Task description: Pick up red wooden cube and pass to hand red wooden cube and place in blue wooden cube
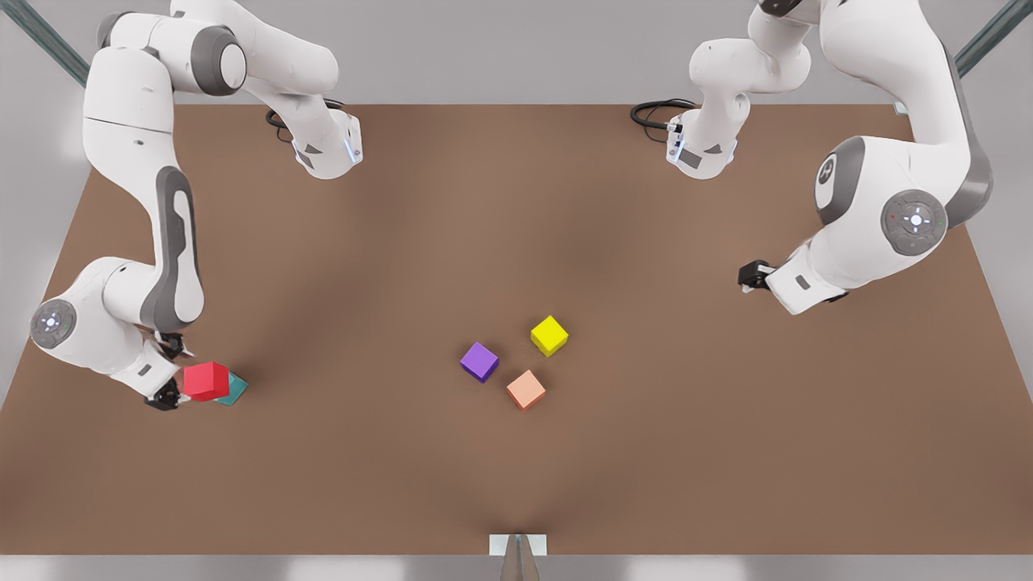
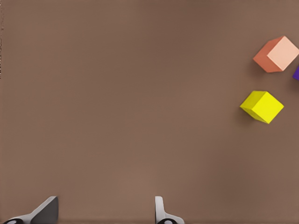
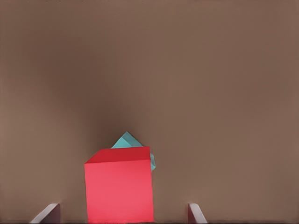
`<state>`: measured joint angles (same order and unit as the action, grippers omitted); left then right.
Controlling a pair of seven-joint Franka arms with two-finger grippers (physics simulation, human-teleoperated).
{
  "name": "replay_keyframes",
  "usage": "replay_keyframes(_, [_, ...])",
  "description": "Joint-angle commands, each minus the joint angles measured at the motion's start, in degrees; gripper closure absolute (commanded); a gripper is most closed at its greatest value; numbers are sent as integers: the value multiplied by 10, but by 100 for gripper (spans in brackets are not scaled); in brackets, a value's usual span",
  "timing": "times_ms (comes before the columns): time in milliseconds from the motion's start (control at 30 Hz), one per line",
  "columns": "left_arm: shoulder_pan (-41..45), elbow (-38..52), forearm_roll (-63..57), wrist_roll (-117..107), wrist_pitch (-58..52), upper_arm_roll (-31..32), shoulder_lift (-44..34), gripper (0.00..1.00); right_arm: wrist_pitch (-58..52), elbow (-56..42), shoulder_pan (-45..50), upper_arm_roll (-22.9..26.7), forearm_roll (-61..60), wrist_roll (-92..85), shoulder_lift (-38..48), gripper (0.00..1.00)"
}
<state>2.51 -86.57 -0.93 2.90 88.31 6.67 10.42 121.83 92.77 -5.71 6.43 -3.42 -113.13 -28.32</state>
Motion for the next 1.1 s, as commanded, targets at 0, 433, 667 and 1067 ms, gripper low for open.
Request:
replay_keyframes(0, [-1, 2, 1, -11, -1, 0, 0, 0, -131, -37, 9, -1, 0, 197, -3, 0])
replay_keyframes(433, [-1, 3, 0, -11, -17, 1, 0, 0, -466, -165, 141, -4, 46, 1255, 144, 0])
replay_keyframes(667, [-2, 3, 0, -11, -25, 0, -1, 0, -433, -66, 112, -40, 55, 1265, 244, 0])
replay_keyframes(1067, [-2, 2, 0, -11, -30, 0, 0, 0, -408, -66, 102, -40, 55, 1231, 249, 0])
